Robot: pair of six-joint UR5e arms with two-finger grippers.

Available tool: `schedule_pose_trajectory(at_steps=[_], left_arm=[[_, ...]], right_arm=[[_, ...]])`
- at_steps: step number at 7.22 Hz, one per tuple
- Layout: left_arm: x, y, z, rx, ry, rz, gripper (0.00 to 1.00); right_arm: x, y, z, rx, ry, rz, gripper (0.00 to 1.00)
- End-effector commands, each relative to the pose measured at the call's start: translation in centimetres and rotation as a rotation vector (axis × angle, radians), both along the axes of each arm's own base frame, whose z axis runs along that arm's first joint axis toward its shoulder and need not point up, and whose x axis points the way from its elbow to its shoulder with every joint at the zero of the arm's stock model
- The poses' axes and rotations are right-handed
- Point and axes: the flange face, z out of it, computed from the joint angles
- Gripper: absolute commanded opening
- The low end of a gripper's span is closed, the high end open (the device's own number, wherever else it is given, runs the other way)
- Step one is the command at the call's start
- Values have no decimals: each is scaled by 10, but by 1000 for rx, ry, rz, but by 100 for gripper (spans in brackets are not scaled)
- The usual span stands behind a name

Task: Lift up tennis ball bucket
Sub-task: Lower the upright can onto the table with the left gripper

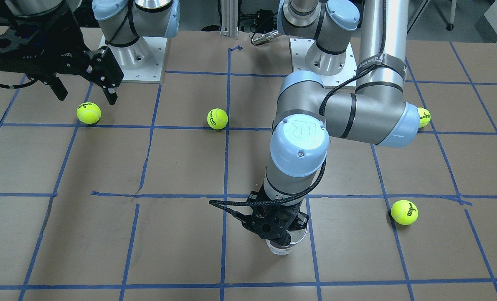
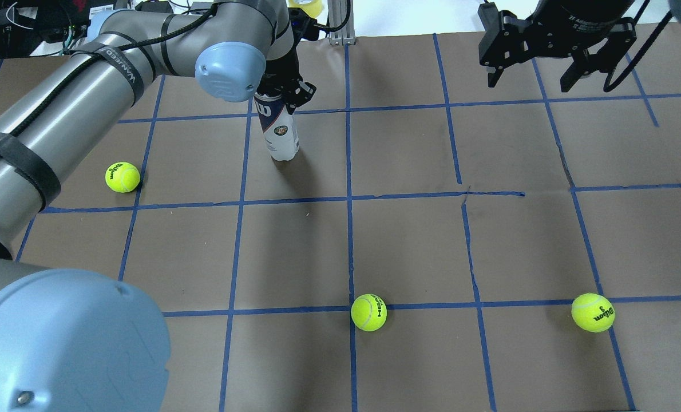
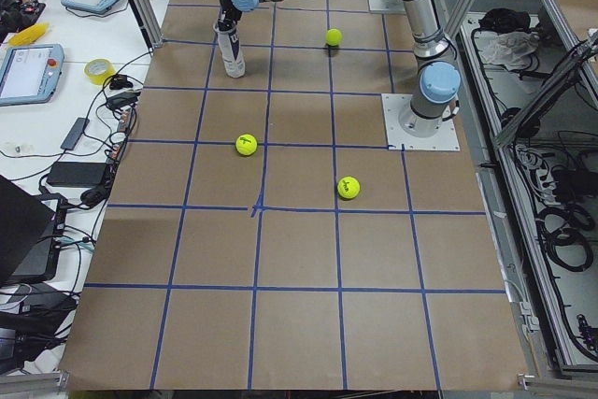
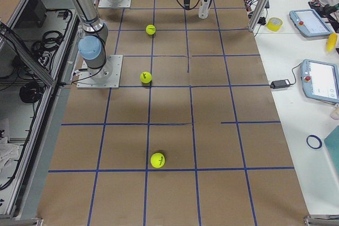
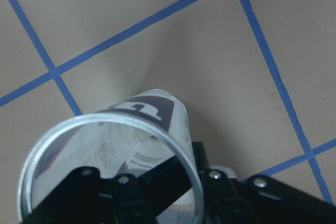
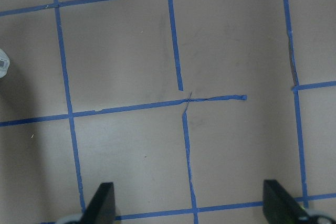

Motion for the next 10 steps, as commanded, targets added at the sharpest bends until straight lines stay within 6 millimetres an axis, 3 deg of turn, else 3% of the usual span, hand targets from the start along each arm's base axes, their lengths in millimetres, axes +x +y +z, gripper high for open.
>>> schedule_pose_trajectory(at_steps=[1, 4, 6, 7, 9, 10], left_arm=[[-1, 2, 6, -5, 3, 27, 100], [2, 24, 59, -2, -1, 39, 100], [16, 37, 119, 0, -3, 91, 100], [39, 46, 144, 26, -4, 178, 100], [117, 65, 196, 0, 5, 312, 100], [134, 80, 203, 30, 2, 346, 100]], right_arm=[[0, 0, 0, 0, 1, 0, 100], [0, 0, 0, 2, 1, 0, 100], [0, 0, 0, 2, 1, 0, 100], [0, 0, -1, 3, 1, 0, 100], [0, 0, -1, 3, 1, 0, 100], [0, 1, -1, 5, 1, 0, 100]])
